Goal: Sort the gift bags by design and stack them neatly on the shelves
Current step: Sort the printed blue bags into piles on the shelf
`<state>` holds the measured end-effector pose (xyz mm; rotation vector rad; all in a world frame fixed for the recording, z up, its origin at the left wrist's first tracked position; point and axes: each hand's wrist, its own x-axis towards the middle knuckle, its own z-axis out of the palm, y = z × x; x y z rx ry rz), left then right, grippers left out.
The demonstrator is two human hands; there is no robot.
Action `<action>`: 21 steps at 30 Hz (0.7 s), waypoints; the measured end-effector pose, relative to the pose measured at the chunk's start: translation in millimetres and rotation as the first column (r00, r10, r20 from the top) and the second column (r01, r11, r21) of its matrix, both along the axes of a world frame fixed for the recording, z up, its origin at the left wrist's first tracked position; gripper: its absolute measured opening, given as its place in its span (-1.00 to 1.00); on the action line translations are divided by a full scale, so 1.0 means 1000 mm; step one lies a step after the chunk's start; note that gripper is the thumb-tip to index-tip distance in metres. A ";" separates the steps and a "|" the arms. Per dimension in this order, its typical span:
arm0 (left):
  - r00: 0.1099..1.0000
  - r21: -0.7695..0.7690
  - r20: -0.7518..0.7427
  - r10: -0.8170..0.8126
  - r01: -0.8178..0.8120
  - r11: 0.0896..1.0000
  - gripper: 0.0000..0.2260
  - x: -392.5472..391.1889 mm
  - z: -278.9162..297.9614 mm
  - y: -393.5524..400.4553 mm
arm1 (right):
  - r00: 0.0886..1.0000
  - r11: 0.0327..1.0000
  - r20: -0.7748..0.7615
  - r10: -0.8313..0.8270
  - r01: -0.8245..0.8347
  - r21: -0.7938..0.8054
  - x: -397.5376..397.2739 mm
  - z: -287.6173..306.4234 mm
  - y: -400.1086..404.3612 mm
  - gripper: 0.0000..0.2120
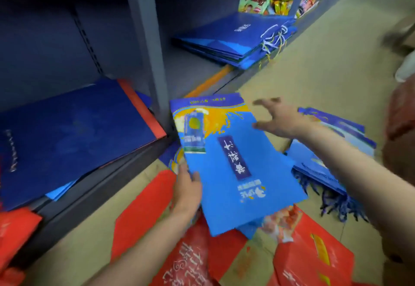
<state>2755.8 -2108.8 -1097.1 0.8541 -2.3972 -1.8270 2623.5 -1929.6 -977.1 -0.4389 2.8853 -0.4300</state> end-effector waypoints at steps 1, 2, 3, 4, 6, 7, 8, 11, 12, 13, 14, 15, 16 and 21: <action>0.991 -0.038 0.112 -0.077 0.082 0.996 -0.75 0.006 -0.012 0.004 | 0.989 0.996 0.149 0.026 -0.039 0.079 0.011 -0.027 0.002 -0.42; 0.958 -0.070 0.225 -0.177 0.197 0.978 -0.72 0.010 -0.016 0.006 | 0.958 0.987 0.284 0.039 -0.081 0.136 0.023 -0.052 0.006 -0.43; 0.910 -0.078 0.303 -0.281 0.318 0.945 -0.68 0.014 -0.018 0.003 | 0.921 0.977 0.387 0.031 -0.109 0.181 0.036 -0.075 0.010 -0.44; 0.863 -0.060 0.341 -0.372 0.415 0.908 -0.61 0.018 -0.016 -0.002 | 0.895 0.968 0.446 0.025 -0.133 0.211 0.048 -0.093 0.015 -0.46; 0.824 -0.125 0.379 -0.422 0.497 0.859 -0.49 0.023 -0.015 -0.016 | 0.865 0.968 0.501 0.002 -0.128 0.216 0.065 -0.114 0.020 -0.49; 0.821 -0.212 0.402 -0.405 0.513 0.831 -0.50 0.023 -0.014 -0.024 | 0.858 0.972 0.514 -0.007 -0.116 0.206 0.070 -0.118 0.020 -0.51; 0.822 -0.312 0.428 -0.375 0.524 0.793 -0.52 0.023 -0.014 -0.033 | 0.854 0.971 0.520 -0.008 -0.119 0.210 0.073 -0.120 0.019 -0.52; 0.850 -0.554 0.448 -0.279 0.509 0.659 -0.53 0.029 -0.008 -0.064 | 0.876 0.968 0.482 -0.020 -0.103 0.227 0.072 -0.112 0.005 -0.55; 0.870 -0.606 0.425 -0.249 0.478 0.636 -0.53 0.032 -0.005 -0.076 | 0.894 0.976 0.447 -0.024 -0.075 0.203 0.070 -0.106 -0.005 -0.54; 0.886 -0.634 0.406 -0.223 0.449 0.630 -0.54 0.037 -0.002 -0.088 | 0.909 0.985 0.416 -0.026 -0.048 0.167 0.069 -0.100 -0.017 -0.52; 0.903 -0.656 0.382 -0.197 0.415 0.630 -0.55 0.043 0.002 -0.101 | 0.920 0.992 0.391 -0.010 -0.040 0.120 0.067 -0.095 -0.032 -0.49; 0.916 -0.677 0.359 -0.177 0.386 0.627 -0.55 0.049 0.004 -0.114 | 0.927 0.997 0.374 0.008 -0.035 0.066 0.066 -0.093 -0.049 -0.47; 0.928 -0.706 0.335 -0.163 0.361 0.609 -0.55 0.055 0.007 -0.127 | 0.936 0.999 0.350 0.032 -0.035 0.002 0.066 -0.091 -0.067 -0.45; 0.981 -0.919 0.060 -0.183 0.126 0.374 -0.54 0.093 0.022 -0.201 | 0.961 0.936 -0.073 0.268 -0.278 -0.215 0.077 -0.087 -0.181 -0.41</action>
